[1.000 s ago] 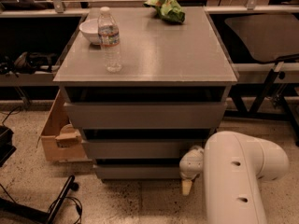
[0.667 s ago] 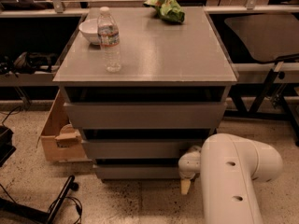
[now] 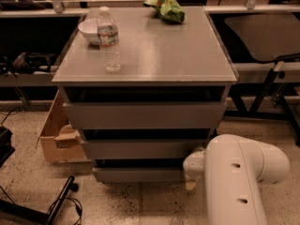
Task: Open bottom drawer
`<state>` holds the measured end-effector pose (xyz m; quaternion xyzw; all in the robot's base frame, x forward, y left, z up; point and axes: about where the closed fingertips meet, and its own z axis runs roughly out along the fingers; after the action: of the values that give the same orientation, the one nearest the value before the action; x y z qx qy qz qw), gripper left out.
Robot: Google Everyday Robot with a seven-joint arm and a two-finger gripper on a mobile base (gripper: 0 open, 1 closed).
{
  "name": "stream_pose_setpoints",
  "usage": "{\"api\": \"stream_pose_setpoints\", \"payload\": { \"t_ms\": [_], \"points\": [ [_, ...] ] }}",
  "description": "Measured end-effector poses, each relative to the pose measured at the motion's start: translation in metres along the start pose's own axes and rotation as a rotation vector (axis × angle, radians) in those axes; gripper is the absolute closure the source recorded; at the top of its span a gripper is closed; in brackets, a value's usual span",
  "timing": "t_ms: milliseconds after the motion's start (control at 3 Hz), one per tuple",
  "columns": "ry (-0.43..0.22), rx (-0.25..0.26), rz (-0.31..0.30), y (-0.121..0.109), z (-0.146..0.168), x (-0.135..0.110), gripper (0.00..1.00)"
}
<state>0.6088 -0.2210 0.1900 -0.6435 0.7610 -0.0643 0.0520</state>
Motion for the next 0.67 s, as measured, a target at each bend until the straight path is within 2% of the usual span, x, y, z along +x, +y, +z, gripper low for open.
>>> {"api": "stream_pose_setpoints", "payload": {
  "t_ms": [333,667],
  "points": [
    [0.039,-0.022,0.022,0.023,-0.015,0.018,0.67],
    [0.121,-0.004,0.068,0.049,-0.072,0.057,0.9]
  ]
}}
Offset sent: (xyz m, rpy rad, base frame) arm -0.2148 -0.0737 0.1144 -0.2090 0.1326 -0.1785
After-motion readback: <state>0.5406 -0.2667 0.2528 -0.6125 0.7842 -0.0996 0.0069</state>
